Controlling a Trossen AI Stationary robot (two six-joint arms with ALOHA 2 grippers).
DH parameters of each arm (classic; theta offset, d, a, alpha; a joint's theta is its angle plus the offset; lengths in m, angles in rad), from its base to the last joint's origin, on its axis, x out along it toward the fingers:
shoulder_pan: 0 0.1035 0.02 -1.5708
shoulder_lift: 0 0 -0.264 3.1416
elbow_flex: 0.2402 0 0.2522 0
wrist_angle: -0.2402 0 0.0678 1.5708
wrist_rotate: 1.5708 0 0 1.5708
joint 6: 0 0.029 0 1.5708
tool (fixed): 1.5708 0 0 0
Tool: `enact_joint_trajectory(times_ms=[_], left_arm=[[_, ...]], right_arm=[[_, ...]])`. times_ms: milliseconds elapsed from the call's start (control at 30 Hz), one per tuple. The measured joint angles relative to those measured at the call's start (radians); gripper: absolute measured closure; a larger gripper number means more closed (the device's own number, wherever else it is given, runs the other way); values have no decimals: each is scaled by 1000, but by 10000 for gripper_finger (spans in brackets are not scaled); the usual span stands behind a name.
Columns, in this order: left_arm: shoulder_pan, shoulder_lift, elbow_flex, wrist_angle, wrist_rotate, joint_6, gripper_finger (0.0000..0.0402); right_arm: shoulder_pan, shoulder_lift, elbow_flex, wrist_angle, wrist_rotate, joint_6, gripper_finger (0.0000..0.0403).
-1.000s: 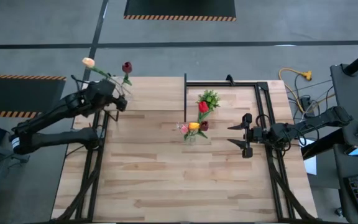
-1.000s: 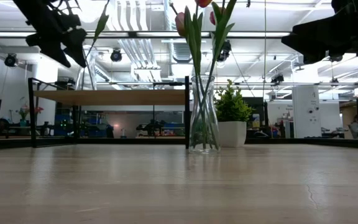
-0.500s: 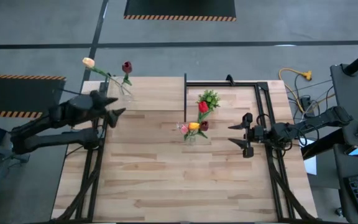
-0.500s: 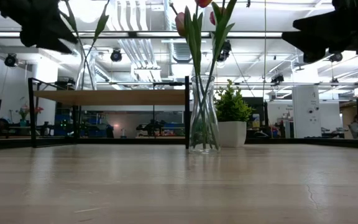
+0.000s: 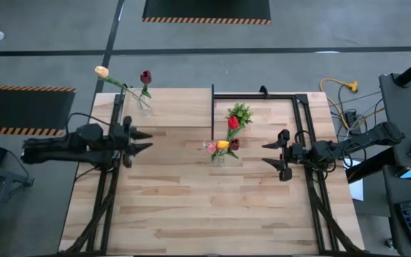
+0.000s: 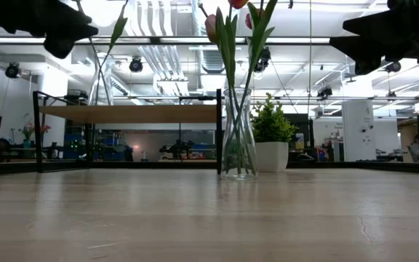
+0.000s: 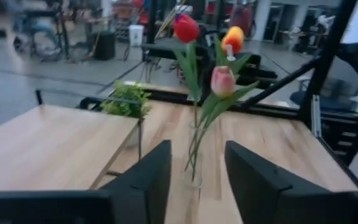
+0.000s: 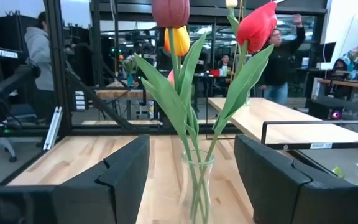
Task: Pick and place flowers into a vace then onto a shelf
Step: Stack the transparent flower vase on the shelf
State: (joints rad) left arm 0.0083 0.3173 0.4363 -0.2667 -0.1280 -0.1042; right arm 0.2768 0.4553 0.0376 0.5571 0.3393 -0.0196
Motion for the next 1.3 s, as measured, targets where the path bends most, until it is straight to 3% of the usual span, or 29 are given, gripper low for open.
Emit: enact_joint_trajectory(times_ms=[100, 300, 700, 833, 1133, 1300], left_arm=[[-19, -19, -66, 95, 29, 40, 295], [-23, -90, -235, 335, 226, 111, 337], [-23, -316, -422, 380, 231, 114, 350], [-22, -296, -422, 353, 231, 101, 350], [-21, -275, -421, 398, 231, 96, 350], [-21, -277, -402, 399, 230, 115, 350]], right_arm=[[0, 0, 0, 0, 0, -10, 177], [0, 0, 0, -6, 0, 64, 177], [0, 36, 0, -73, -33, 174, 177], [1, 106, -3, -73, -105, 200, 177], [0, 341, 30, 63, -70, 151, 173], [0, 500, 91, 62, -49, 150, 142]])
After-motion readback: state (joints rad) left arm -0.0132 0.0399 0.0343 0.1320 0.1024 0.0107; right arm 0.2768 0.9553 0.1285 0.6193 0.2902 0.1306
